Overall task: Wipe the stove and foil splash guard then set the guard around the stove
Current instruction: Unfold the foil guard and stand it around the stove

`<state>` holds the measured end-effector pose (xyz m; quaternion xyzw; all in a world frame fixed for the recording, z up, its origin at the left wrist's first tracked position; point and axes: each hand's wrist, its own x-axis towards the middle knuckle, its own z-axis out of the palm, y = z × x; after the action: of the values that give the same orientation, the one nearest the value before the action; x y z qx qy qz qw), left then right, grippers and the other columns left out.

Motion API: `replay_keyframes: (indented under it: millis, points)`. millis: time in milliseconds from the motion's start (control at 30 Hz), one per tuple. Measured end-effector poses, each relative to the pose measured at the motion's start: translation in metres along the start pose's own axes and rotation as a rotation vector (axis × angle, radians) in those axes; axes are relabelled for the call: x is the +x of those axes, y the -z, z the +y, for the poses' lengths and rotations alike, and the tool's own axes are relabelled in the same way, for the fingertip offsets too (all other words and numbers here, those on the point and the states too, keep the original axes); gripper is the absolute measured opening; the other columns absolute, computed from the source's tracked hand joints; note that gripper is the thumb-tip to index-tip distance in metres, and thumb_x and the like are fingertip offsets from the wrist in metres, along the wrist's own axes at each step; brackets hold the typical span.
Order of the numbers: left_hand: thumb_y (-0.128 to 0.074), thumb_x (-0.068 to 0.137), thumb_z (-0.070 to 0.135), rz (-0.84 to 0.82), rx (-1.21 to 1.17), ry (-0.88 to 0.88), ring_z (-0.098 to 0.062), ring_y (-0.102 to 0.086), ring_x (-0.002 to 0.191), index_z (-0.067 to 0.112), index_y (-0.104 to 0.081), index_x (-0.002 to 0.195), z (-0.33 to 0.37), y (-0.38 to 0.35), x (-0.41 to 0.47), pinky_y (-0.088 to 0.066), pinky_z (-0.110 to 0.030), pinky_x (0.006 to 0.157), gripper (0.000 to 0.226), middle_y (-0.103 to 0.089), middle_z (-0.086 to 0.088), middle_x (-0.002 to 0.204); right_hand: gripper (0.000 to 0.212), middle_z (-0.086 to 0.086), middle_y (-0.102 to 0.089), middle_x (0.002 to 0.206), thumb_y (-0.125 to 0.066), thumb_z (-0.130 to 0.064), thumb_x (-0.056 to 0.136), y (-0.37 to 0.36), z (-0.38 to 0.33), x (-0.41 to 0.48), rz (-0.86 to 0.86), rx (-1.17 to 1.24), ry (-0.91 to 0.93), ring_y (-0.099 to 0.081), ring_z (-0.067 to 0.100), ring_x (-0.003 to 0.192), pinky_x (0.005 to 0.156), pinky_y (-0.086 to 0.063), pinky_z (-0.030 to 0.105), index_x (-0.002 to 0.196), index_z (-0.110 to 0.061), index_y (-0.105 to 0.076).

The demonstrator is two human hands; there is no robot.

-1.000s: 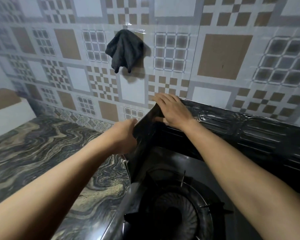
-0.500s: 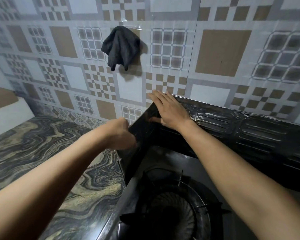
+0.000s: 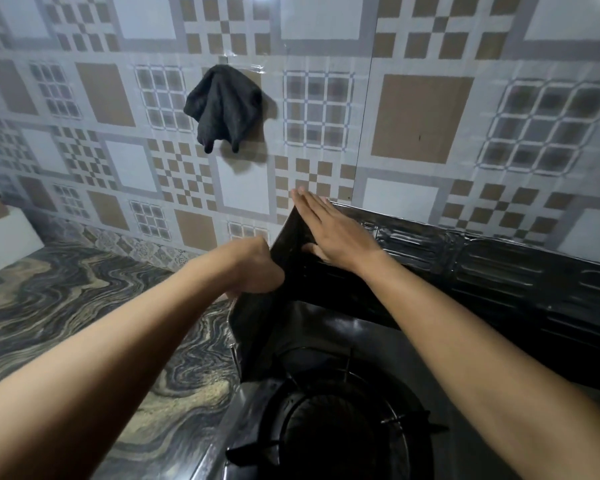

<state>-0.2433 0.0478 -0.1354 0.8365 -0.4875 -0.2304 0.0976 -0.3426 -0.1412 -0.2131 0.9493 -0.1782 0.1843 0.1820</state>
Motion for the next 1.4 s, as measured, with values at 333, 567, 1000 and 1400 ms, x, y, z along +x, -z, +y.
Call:
replay_keyframes:
  millis: [333,567,1000,1400]
  points:
    - [-0.056,0.085,0.003,0.134,0.067,-0.184,-0.039,-0.051,0.126,0.015,-0.003,0.158,0.023,0.0,0.046,-0.042,-0.038,0.097,0.091,-0.052,-0.025,0.139,0.067,0.024,-0.013,0.161,-0.053,-0.02,0.093,-0.01,0.035,-0.091,-0.048,-0.384,-0.116,-0.013,0.038,0.15,0.121,-0.014,0.053,0.154,-0.008,-0.027]
    - [-0.051,0.084,-0.005,0.183,0.12,-0.244,-0.038,-0.056,0.117,0.025,0.016,0.156,0.006,-0.008,0.06,-0.043,-0.035,0.089,0.103,-0.056,-0.027,0.133,0.079,0.02,0.013,0.162,-0.05,-0.023,0.098,-0.036,0.046,-0.081,-0.099,-0.466,-0.143,0.012,0.037,0.15,0.121,-0.003,0.054,0.158,-0.014,0.003]
    - [-0.061,0.081,0.024,0.33,0.432,-0.134,-0.052,-0.033,0.136,0.016,-0.009,0.155,0.051,-0.028,0.057,-0.033,-0.066,0.107,0.091,-0.029,-0.031,0.149,0.045,0.018,-0.053,0.141,-0.061,-0.026,0.09,0.034,0.064,-0.149,0.021,-0.325,-0.122,-0.055,0.035,0.122,0.1,-0.046,0.047,0.132,-0.011,-0.058]
    - [-0.05,0.095,0.045,0.328,0.418,-0.63,-0.045,0.038,0.138,0.031,0.036,0.146,0.116,-0.16,0.107,0.013,-0.06,0.114,0.101,0.046,-0.026,0.147,0.092,0.017,0.013,0.163,-0.062,-0.036,0.092,0.036,0.111,-0.244,-0.345,-0.413,-0.348,0.011,0.034,0.15,0.121,-0.011,0.056,0.158,-0.012,-0.004]
